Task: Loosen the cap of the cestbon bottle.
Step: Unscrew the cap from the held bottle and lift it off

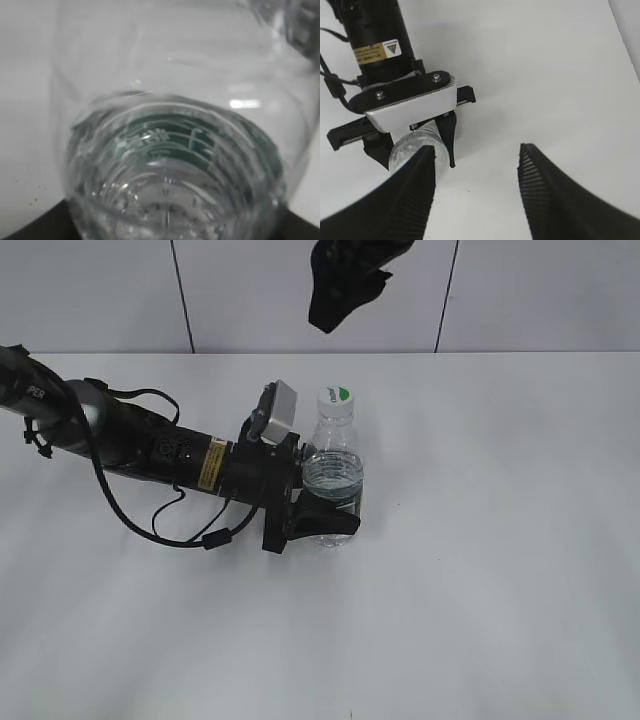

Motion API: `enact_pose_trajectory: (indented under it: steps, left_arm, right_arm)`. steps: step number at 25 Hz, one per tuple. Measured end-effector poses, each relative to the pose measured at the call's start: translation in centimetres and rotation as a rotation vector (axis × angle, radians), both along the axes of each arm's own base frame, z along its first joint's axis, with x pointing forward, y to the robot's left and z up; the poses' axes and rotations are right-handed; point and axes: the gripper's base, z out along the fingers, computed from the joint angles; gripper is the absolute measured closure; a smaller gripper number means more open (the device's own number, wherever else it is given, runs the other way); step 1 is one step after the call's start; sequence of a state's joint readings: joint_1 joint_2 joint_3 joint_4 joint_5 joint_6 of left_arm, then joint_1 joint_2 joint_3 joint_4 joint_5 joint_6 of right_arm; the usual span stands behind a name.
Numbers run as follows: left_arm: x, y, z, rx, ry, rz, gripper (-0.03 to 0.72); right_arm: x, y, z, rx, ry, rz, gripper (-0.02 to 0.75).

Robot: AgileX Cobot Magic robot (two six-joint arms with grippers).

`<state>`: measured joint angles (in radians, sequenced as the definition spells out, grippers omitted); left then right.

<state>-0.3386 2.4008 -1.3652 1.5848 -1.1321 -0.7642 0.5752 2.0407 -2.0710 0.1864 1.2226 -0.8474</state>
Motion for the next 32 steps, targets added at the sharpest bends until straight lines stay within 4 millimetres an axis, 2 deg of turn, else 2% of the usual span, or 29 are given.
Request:
enact_pose_trajectory:
  steps: [9, 14, 19, 27, 32]
  left_arm:
    - [0.0, 0.0, 0.0, -0.004, 0.002, 0.006, 0.274]
    - [0.1, 0.0, 0.0, -0.010, 0.012, 0.019, 0.274]
    - [0.1, -0.1, -0.1, -0.016, 0.018, 0.022, 0.274]
    - [0.1, -0.1, -0.1, -0.020, 0.022, 0.026, 0.274]
    - [0.1, -0.1, -0.1, -0.020, 0.022, 0.028, 0.274]
  right_arm:
    - [0.1, -0.1, 0.2, 0.167, 0.224, -0.532, 0.328]
    - [0.1, -0.1, 0.2, 0.236, 0.318, -0.744, 0.328]
    - [0.0, -0.1, -0.4, 0.241, 0.359, -0.816, 0.328]
    - [-0.4, -0.3, -3.3, 0.168, 0.431, -0.872, 0.328]
    - [-0.5, -0.3, -3.6, 0.164, 0.445, -0.888, 0.328]
